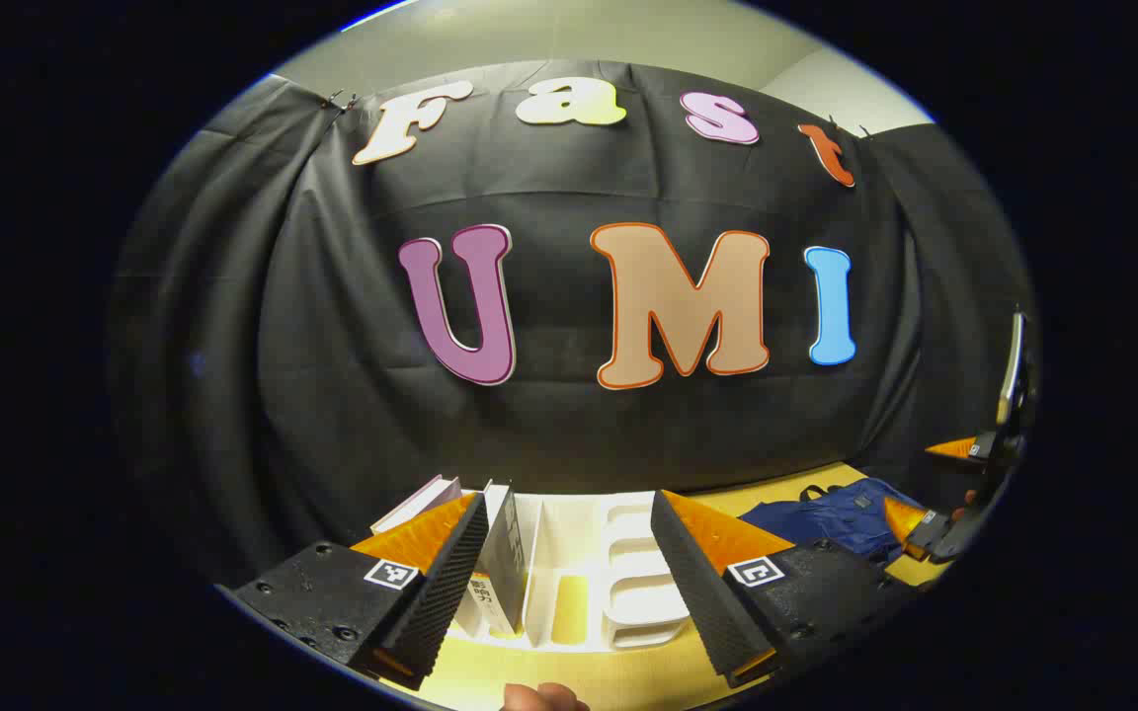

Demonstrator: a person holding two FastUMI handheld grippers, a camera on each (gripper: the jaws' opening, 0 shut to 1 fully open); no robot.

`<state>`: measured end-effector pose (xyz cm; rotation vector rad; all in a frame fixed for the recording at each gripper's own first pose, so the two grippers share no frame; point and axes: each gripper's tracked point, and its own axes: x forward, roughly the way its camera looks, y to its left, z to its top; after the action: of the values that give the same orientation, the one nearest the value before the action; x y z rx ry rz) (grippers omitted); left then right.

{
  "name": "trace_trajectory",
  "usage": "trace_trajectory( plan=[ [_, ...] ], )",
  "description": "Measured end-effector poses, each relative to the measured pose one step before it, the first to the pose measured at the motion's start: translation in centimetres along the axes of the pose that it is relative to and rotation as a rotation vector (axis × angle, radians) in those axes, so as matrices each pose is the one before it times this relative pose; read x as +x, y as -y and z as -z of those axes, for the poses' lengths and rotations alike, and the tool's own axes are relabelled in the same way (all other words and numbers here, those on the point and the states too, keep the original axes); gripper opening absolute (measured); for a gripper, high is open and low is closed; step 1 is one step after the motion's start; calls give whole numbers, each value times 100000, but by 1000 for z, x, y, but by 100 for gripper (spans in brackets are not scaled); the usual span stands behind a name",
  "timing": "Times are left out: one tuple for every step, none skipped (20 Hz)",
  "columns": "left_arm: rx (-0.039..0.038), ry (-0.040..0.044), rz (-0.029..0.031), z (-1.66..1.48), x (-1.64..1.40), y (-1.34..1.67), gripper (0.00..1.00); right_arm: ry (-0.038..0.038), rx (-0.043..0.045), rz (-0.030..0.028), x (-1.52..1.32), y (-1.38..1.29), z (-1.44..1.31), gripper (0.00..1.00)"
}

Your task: Open the schoolbag, grab two books from the bookshelf and put them into the schoolbag.

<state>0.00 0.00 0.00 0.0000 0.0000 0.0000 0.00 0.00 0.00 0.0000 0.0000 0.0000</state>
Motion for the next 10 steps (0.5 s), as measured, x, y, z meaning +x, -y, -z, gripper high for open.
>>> trace_trajectory(
  plan=[
    [282, 327, -802, -226, -110, -231, 97, 625, 1943, -1006, -200, -214, -114, 100],
    [295, 467, -834, -89, -232, -80, 100, 2095, 7977, -772, -399, 97, -1229, 90],
    [-251, 665, -495, -215, -113, -96, 97, 2726, 8451, 52, -166, -71, -1660, 90],
    [-54, 901, -208, -292, -28, 22, 100, 2062, 7863, 2406, 9, 463, -1263, 89],
    [195, 716, -162, -62, 20, 143, 100, 2236, 13340, 2049, -30, 628, -2085, 90],
    [-237, 146, 364, -133, 81, 193, 97, 842, 6242, 818, -107, 189, -776, 90],
    [-233, -2, 370, 117, 79, 157, 97, 1010, 4144, 494, 74, 266, -851, 98],
    [-184, -235, 508, -75, 79, 364, 97, 922, 1496, 471, -87, 391, -669, 98],
    [-39, -39, 371, 160, 127, 54, 97, 889, -530, 191, 6, 224, -496, 100],
    [95, 4, 484, -33, 80, 185, 97, 779, -1328, 45, -5, 28, -302, 100]
  ],
)
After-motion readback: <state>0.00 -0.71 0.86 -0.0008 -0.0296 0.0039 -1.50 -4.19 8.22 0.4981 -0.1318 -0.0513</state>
